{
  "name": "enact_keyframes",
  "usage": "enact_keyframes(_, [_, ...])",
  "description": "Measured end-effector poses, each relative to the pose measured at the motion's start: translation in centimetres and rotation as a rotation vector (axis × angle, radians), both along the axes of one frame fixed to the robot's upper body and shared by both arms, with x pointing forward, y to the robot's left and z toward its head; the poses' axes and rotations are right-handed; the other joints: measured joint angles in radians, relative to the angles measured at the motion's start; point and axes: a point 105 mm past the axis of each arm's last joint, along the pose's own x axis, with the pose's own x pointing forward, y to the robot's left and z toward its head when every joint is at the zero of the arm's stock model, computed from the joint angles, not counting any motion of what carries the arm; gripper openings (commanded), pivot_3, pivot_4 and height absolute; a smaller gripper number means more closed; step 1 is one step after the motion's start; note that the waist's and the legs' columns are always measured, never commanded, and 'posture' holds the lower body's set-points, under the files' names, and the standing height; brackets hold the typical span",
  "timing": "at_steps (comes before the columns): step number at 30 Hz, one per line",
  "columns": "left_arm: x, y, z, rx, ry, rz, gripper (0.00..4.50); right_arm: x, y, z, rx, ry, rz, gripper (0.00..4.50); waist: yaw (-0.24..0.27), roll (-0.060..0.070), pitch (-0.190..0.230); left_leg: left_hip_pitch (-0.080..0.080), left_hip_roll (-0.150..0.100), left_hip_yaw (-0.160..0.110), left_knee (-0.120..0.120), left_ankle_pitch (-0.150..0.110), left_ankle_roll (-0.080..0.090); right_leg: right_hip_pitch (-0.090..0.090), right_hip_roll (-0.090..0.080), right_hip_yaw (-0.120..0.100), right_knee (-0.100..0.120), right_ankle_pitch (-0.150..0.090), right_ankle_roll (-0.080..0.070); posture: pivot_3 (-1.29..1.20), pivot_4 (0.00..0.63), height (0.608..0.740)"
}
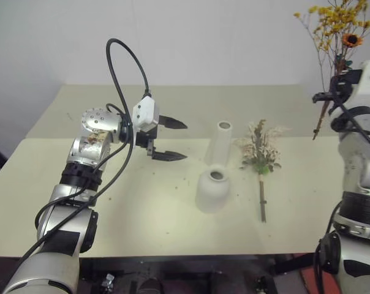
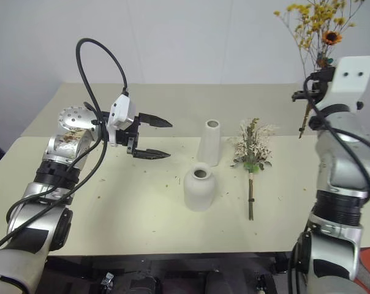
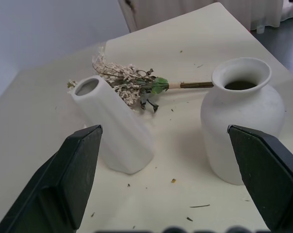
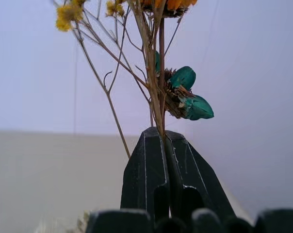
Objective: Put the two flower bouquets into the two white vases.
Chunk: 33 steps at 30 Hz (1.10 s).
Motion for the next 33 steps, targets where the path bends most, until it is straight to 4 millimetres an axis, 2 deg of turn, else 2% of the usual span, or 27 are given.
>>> enact_keyframes(6, [0.2, 0.3, 0.2, -0.027, 0.003, 0.022, 4.5, 0.2, 4.9, 0.8, 0.205, -0.272, 0.286, 0.01, -0.007, 0.001, 0.001, 0.0, 0.0, -0.001, -0.002, 0.0, 0.0, -0.001, 0.0, 0.0, 0.001, 0.0, -0.001, 0.0, 0.15, 0.74])
enact_keyframes(11, [0.2, 1.3, -1.0, -0.028, 0.039, 0.069, 4.5, -0.6, 7.3, 2.3, 0.266, -0.398, 0.448, 0.01, -0.006, 0.002, 0.001, 0.001, 0.001, -0.001, -0.002, 0.0, 0.0, -0.001, 0.001, -0.001, 0.002, 0.001, -0.001, 0.0, 0.15, 0.74])
enact_keyframes(15, [0.1, 1.7, -0.9, -0.037, 0.039, 0.093, 4.5, -0.7, 8.9, 2.2, 0.299, -0.414, 0.539, 0.01, -0.006, 0.002, 0.001, 0.001, 0.001, -0.001, -0.002, 0.0, 0.0, -0.001, 0.001, -0.001, 0.002, 0.001, -0.001, 0.0, 0.15, 0.74])
enact_keyframes(23, [-0.3, 1.9, -0.9, -0.06, 0.047, 0.108, 4.5, 0.8, 12.8, 1.1, 0.317, -0.342, 0.666, 0.01, -0.007, 0.002, 0.001, 0.002, 0.001, -0.001, -0.002, 0.0, 0.0, -0.001, 0.001, -0.001, 0.002, 0.001, -0.001, 0.0, 0.15, 0.74])
enact_keyframes(27, [-0.3, 2.0, -0.7, -0.064, 0.047, 0.122, 4.5, 1.3, 13.7, 0.4, 0.323, -0.32, 0.684, 0.01, -0.006, 0.002, 0.001, 0.001, 0.001, -0.001, -0.002, 0.0, 0.0, -0.001, 0.001, -0.001, 0.002, 0.001, -0.001, 0.0, 0.15, 0.74])
enact_keyframes(33, [-0.3, 2.0, -0.4, -0.07, 0.038, 0.133, 4.5, 1.3, 14.1, 0.2, 0.292, -0.322, 0.69, 0.01, -0.006, 0.002, 0.001, 0.001, 0.001, -0.001, -0.002, 0.0, 0.0, -0.001, 0.001, -0.001, 0.002, 0.001, -0.001, 0.0, 0.15, 0.74])
